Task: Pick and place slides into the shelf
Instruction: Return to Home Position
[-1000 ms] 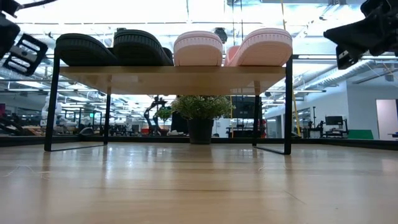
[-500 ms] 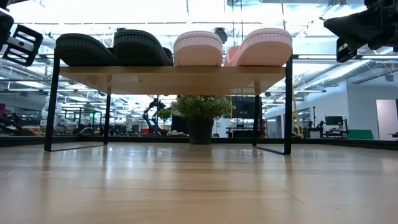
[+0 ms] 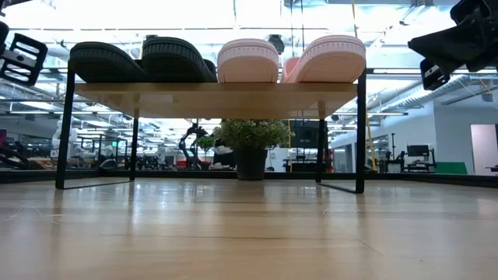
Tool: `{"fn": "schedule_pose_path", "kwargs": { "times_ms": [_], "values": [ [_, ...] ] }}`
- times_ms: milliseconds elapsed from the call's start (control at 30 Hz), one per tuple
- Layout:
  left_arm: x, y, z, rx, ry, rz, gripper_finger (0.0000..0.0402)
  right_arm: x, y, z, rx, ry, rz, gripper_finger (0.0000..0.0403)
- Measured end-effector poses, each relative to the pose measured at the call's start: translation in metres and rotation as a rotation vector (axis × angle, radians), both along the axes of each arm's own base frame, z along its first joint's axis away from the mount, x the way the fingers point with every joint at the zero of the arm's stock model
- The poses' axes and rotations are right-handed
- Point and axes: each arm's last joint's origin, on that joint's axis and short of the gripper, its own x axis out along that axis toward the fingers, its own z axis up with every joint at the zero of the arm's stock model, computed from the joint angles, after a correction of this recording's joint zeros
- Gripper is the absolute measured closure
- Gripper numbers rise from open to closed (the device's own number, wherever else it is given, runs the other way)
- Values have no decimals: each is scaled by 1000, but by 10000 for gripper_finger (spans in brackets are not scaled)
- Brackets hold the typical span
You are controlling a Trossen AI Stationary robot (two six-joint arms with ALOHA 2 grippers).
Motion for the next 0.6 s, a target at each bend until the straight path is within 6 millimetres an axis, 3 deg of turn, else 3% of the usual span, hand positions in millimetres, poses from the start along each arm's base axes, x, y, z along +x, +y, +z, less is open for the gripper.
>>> {"fn": "schedule_pose_path", "kwargs": {
  "times_ms": [267, 600],
  "values": [
    [0, 0, -3, 22, 19, 0, 204, 3, 1, -12, 43, 8, -7, 403],
    [0, 0, -2, -1, 37, 0, 204, 3, 1, -6, 91, -67, -5, 403]
  ]
}}
